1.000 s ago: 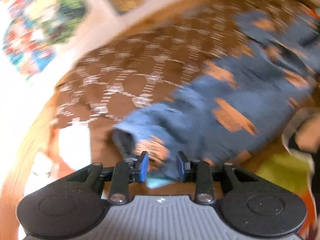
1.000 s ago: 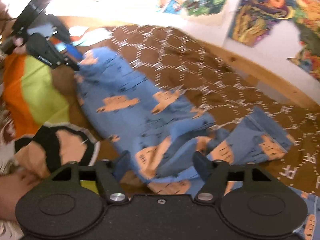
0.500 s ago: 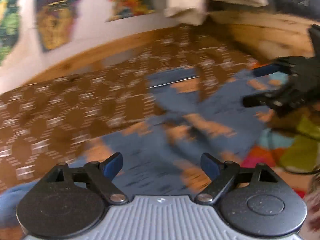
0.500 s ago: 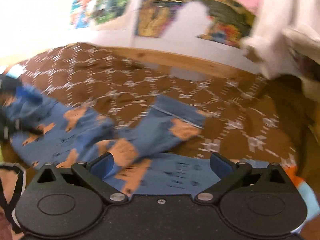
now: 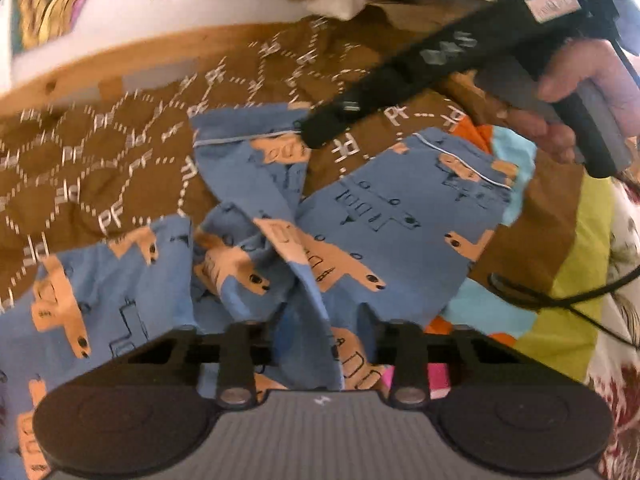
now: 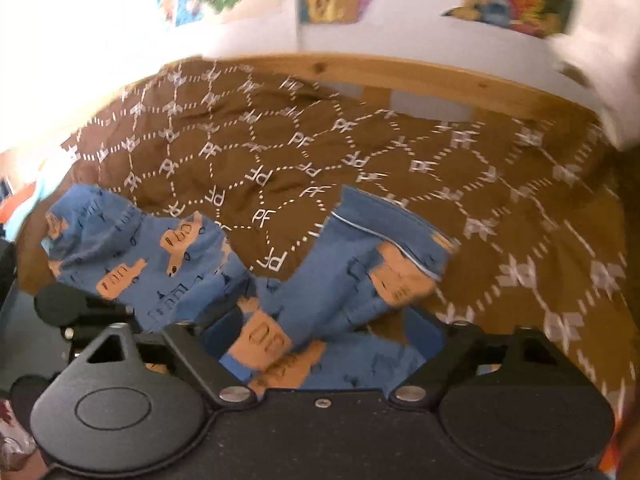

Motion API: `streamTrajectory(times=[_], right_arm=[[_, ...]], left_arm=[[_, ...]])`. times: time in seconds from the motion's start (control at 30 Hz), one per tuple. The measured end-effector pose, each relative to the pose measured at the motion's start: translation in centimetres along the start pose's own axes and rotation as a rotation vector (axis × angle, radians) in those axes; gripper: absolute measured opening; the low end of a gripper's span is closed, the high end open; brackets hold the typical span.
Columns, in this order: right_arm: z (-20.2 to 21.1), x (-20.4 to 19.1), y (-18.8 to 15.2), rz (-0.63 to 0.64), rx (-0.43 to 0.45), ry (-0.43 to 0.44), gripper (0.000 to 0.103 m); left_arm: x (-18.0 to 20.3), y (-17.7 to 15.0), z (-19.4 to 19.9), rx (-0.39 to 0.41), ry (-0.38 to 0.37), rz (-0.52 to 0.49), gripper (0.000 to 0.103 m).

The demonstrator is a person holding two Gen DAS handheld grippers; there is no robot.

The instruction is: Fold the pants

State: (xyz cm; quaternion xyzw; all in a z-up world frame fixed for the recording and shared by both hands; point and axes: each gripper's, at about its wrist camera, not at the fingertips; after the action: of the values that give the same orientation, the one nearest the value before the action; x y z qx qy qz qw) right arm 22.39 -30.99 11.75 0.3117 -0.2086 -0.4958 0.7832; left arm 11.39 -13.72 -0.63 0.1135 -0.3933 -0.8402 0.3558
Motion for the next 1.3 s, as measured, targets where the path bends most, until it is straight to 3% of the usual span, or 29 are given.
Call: streamTrajectory(times=[0.03,0.13,0.2,0.4,0.5,0.57,0.67,0.7,0.73,0.87,1.0,1.13,1.3], right_arm=[[-0.8,-0.4,0.7,0.014,-0.006,0.003,0.075],[-4.0,-1.5,2.7,0.029,-0.025,-0.033,0.066],[-6.1,-2.1,3.8,0.01,-0.033,-0.08,0.057],[-11.1,-2.6,6.1,-0.12,-0.057,-0.2,0.058],[-13.1,-3.1,7.0,-0.119,-0.085,-0.298,0.056],[-14.0,-3.1,7.2,-0.135,-0.098,-0.349,0.049],[-14.3,-2.9,7.0,-0.161,-0.091,-0.394,0.024],[-14.0,-2.7,6.9,-0.174,-0.078,-0.389,0.009],[-13.6,-2.4,6.8,-0.19,-0.066,-0.38,0.006],[-9.1,-0.7,6.4,-0.243,0.05,-0.368,0.004],[-1.7,2.4,4.6,-0.35,0.193,-0.342,0.004],[5.2,4.9,-0.5,-0.476,0.283,-0.41,0.004],[8.6,5.0,-9.2,-0.676,0.259,-0.521,0.004]], left_arm=[[-0.2,0.1,-0.3,-0.009,0.008,0.013,0.014],[-0.7,0.3,-0.7,-0.014,0.043,0.04,0.003],[-1.0,0.1,-0.7,-0.011,0.039,0.052,0.002],[-1.2,0.0,-0.8,-0.022,0.039,0.053,0.001],[-1.4,0.1,-1.0,-0.025,0.034,0.066,0.001],[-1.4,0.1,-0.9,-0.025,0.036,0.06,0.001],[-1.2,0.1,-0.7,-0.021,0.043,0.044,0.001],[-1.2,0.1,-0.7,-0.019,0.047,0.041,0.001],[-1.1,0.1,-0.6,-0.017,0.051,0.037,0.001],[-0.6,0.4,-0.1,0.003,0.097,0.008,0.0],[1.4,0.8,0.9,0.05,0.153,-0.104,0.0],[4.3,0.6,0.8,0.079,0.176,-0.277,0.0],[5.9,0.0,-1.0,0.005,0.118,-0.366,0.001]])
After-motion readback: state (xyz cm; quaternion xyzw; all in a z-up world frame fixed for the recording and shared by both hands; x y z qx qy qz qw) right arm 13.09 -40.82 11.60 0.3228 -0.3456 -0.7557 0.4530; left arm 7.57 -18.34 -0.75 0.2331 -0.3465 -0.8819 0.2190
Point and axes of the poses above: each gripper's, at about its wrist camera, not at the fingertips, and z roughly against the way its jaws point, x to its right, y to its top, and after that the axes turned 4 degrees about -y, right-handed
